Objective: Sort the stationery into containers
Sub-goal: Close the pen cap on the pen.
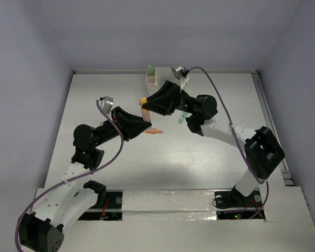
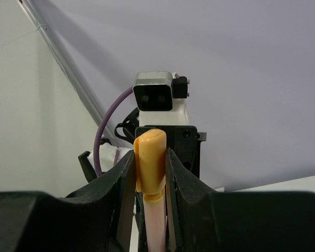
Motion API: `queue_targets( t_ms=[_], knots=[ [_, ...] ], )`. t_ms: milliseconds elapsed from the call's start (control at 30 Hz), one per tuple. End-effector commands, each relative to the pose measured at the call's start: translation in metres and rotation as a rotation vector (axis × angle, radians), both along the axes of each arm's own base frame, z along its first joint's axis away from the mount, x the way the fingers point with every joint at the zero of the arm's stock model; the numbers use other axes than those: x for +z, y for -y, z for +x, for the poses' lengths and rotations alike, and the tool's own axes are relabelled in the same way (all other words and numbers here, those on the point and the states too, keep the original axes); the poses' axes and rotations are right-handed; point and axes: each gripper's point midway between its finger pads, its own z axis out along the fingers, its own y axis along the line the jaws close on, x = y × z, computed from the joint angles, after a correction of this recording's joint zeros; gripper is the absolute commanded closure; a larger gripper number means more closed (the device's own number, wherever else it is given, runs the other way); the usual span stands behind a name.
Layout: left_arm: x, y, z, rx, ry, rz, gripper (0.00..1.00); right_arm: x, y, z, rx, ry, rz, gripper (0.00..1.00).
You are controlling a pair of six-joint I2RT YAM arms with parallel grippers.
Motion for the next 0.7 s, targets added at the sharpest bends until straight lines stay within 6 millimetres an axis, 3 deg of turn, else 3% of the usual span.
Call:
queue_targets(
  t_ms=[0,167,267,500,667],
  knots=[
    [0.075,-0.018,0.001,0.130,0.199,-0.099,1.00,-0.024,0.007,-0.033,0.083,0.113,-0.042,1.00],
    [0.088,-0.017,0.001,0.124,0.221,-0.096,1.00,-0.058,0.002,-0.033,0.089,0.036,-0.125,1.00],
    [0.088,-0.013,-0.001,0.090,0.216,-0.122,1.00,-0.069,-0.002,-0.033,0.085,0.025,-0.140,1.00],
    [0.101,-0.011,-0.015,0.019,0.271,-0.193,1.00,-0.082,0.000,-0.039,0.151,-0.012,-0.126,1.00],
    [0.113,-0.014,-0.034,-0.036,0.325,-0.230,1.00,-0.078,0.008,-0.052,0.228,0.006,-0.077,1.00]
  ],
)
